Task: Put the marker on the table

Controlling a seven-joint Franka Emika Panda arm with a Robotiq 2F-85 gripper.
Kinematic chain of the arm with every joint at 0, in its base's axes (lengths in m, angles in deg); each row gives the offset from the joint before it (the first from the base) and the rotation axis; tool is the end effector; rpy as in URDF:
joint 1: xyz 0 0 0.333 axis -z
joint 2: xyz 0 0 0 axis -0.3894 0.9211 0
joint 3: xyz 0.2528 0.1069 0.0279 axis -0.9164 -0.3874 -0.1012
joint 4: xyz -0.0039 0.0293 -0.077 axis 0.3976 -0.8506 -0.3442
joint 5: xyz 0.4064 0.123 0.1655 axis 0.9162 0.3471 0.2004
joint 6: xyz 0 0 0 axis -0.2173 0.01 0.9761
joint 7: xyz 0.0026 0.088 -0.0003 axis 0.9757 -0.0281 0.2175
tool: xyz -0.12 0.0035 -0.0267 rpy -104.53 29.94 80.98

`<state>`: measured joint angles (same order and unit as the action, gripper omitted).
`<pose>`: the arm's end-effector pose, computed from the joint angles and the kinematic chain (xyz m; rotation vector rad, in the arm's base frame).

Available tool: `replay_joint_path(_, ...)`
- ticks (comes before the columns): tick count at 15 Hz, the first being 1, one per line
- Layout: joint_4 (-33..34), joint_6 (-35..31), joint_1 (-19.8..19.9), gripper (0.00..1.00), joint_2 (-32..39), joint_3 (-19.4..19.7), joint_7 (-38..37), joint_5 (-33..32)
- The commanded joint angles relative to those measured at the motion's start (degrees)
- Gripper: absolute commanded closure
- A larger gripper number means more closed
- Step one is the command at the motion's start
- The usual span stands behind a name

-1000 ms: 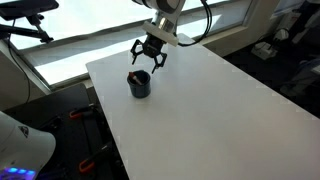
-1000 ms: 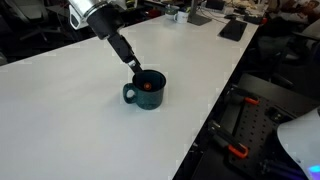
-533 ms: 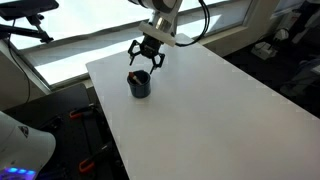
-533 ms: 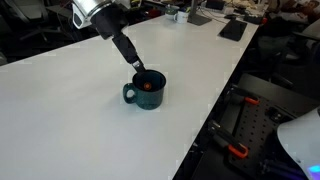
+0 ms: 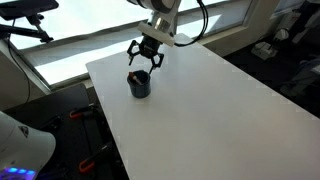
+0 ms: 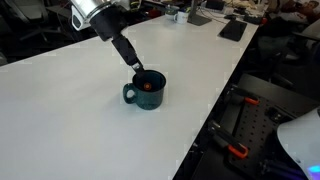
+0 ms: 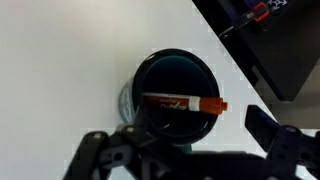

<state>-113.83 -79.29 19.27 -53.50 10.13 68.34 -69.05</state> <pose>0.5528 0.1342 0.1010 -2.5320 -1.2970 0.9129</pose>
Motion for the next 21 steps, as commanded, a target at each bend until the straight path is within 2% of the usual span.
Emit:
replay_joint_path(1, -3.1, -2.0, -1.1, 0.0, -1.1, -0.6, -2.5, 0.4)
replay_joint_path(5, -3.0, -1.2, -2.2, 0.0, 0.7, -0.9, -5.7, 0.3)
replay_joint_path(18, -2.1, -0.2, -2.1, 0.0, 3.4, -0.5, -12.3, 0.1)
replay_joint_path(19, -2.1, -0.4, -2.1, 0.02, 3.5, -0.5, -12.5, 0.0)
replay_joint_path(20, -2.0, -0.4, -2.1, 0.15, 3.6, -0.4, -12.8, 0.0)
replay_joint_path(21, -2.0, -0.5, -2.1, 0.23, 3.6, -0.4, -12.9, 0.0)
